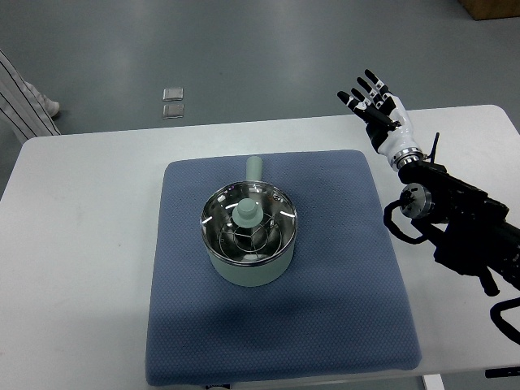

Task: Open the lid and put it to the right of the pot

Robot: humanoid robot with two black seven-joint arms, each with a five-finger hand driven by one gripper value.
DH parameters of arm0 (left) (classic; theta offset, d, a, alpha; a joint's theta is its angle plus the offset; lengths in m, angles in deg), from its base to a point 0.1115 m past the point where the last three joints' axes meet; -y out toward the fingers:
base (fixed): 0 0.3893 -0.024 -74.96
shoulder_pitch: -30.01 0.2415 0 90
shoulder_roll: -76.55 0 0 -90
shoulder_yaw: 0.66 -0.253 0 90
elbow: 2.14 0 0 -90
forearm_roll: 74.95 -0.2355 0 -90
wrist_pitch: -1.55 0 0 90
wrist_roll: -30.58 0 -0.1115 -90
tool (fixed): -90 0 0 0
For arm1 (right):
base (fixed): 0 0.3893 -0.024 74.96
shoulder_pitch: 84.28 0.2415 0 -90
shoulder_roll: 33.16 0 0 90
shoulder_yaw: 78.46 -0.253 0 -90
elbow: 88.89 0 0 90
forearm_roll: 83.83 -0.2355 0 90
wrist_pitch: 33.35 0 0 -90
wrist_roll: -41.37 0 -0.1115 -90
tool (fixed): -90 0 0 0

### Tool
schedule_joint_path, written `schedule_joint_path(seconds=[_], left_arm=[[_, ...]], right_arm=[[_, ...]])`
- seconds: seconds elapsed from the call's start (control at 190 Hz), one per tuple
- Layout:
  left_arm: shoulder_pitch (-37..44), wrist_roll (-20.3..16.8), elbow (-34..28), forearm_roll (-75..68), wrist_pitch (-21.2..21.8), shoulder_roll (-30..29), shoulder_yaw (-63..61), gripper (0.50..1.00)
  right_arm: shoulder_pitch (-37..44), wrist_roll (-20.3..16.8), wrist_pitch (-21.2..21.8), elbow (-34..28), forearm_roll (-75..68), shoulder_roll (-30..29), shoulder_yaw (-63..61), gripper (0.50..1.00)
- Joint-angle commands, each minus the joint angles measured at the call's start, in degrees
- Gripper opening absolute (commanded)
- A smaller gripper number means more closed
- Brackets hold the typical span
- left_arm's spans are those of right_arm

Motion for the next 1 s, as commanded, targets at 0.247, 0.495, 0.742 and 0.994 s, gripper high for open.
schedule_joint_path(seconds=[0.247,0.495,0.742,0.994], left_arm=[[0.04,0.01,-0.08,0.00,0.00,0.00,0.01,1.000],[0.04,0.01,-0.08,0.00,0.00,0.00,0.01,1.000],[0.04,0.01,-0.08,0.00,0.00,0.00,0.01,1.000],[0.04,0.01,-0.08,0.00,0.00,0.00,0.01,1.000]], right_arm=[[0.08,0.00,-0.03,0.07,0.00,0.46,-0.34,0.930],[0.60,0.00,-0.21,1.04,0.00,0.46,-0.43,0.930],[0.87,0.00,0.14,0.25,0.00,0.72,-0.43,0.930],[5.79,0.00,0.58,0.16,12.73,1.68,0.27,0.928]])
